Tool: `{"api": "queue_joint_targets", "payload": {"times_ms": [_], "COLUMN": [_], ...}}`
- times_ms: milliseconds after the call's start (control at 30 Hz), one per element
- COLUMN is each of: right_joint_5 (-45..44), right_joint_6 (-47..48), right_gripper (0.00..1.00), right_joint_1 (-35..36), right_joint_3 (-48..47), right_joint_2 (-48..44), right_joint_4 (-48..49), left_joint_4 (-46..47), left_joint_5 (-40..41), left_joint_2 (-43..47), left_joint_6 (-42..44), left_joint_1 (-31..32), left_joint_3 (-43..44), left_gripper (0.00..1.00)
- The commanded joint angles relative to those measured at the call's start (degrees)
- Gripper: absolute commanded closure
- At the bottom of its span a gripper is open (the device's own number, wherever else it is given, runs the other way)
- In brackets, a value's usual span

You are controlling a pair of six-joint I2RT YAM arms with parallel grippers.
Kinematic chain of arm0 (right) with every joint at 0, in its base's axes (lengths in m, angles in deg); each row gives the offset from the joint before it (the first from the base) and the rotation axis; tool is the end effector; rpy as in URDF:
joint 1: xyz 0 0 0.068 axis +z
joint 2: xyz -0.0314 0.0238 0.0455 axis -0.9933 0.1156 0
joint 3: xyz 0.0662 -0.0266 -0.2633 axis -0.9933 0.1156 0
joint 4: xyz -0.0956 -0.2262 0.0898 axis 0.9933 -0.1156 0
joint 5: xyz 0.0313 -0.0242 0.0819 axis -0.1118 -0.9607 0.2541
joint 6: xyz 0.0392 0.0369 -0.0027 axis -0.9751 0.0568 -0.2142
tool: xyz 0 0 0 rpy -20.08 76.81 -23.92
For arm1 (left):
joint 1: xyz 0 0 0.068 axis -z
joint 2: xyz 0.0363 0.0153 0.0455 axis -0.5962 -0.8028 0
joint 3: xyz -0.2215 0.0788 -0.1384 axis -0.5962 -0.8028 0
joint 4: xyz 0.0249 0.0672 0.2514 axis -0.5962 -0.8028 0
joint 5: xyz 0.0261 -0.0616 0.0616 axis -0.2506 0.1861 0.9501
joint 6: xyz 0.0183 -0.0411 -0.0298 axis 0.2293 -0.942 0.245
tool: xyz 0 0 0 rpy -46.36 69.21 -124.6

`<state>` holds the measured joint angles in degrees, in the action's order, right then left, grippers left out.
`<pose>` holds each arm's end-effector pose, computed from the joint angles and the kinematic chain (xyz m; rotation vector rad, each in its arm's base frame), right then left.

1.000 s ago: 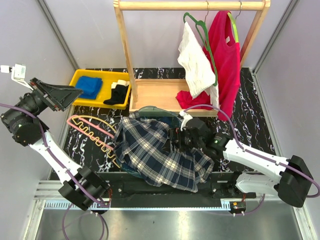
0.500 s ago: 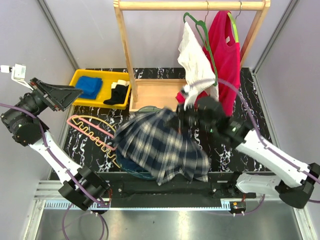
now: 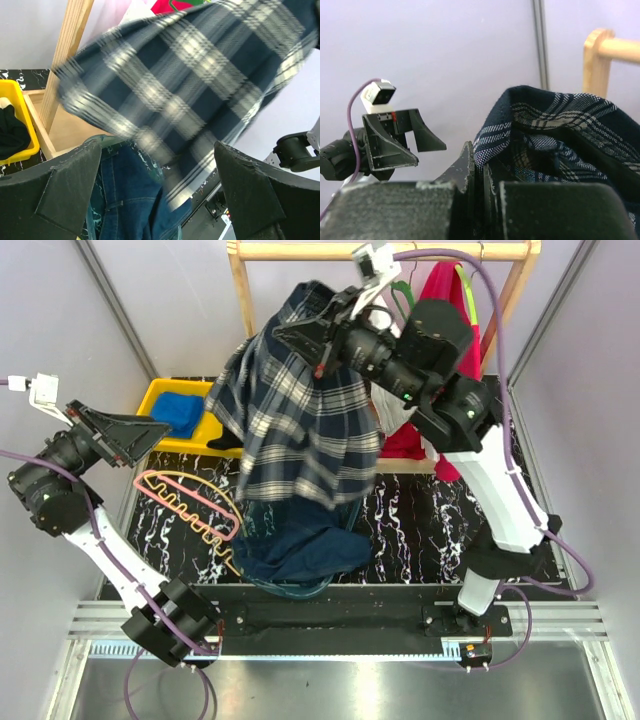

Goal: Remove the skirt from the hanger

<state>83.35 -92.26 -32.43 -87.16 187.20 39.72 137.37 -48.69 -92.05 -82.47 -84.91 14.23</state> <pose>0.1904 0.2406 0.6171 -0.5420 1.2711 1.0097 0.1246 0.0864 0.4899 0.1321 1.6015 -1.0024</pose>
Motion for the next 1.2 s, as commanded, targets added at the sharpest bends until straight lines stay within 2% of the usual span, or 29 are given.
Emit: {"api": "queue_joint_targets", "payload": {"times_ms": [0,67,100,200,400,467,567,633,800,933,1167], "right_joint_5": [4.57,5.36,5.45,4.31,-0.52,-3.23,-8.41,-10.28,-11.52,-8.63,-3.52], "right_joint_6": [-4.22,-6.95,-7.74,-10.21,-11.26,-11.87,-13.02,-13.72,-14.78,-14.17,-11.35], "right_gripper": [1.0,1.0,1.0,1.0,1.0,1.0,1.0,1.0,1.0,1.0,1.0], "right_joint_1": [0.13,0.13,0.04,0.13,0.04,0.04,0.04,0.04,0.04,0.04,0.04], "right_joint_3": [4.53,11.13,19.08,34.82,61.14,70.0,78.45,80.77,85.08,82.45,71.49], "right_joint_2": [1.74,-1.41,-3.0,-9.94,-25.66,-34.01,-45.44,-51.23,-54.08,-47.86,-33.36], "right_joint_4": [5.81,11.09,17.3,27.0,27.73,27.47,25.46,23.0,18.86,19.56,22.02], "left_joint_4": [12.16,12.07,12.16,12.07,11.9,11.9,11.9,11.9,11.99,11.64,11.55], "left_joint_5": [-8.47,-8.38,-8.38,-8.38,-7.77,-7.33,-6.8,-6.36,-4.87,-4.43,-5.92], "left_joint_2": [1.45,1.19,1.19,1.01,0.4,-0.04,-0.13,-0.31,-0.05,1.18,1.36], "left_joint_6": [1.06,1.41,1.32,1.23,1.23,0.97,0.97,0.8,-0.26,-0.61,-0.61], "left_joint_1": [0.15,0.24,0.15,0.15,0.15,0.32,0.59,1.12,4.09,6.3,6.39], "left_joint_3": [-0.81,-1.08,-1.17,-1.08,0.41,0.94,1.2,1.2,0.94,-0.82,-0.99], "left_gripper": [0.01,0.01,0.01,0.01,0.01,0.01,0.01,0.01,0.01,0.01,0.01]}}
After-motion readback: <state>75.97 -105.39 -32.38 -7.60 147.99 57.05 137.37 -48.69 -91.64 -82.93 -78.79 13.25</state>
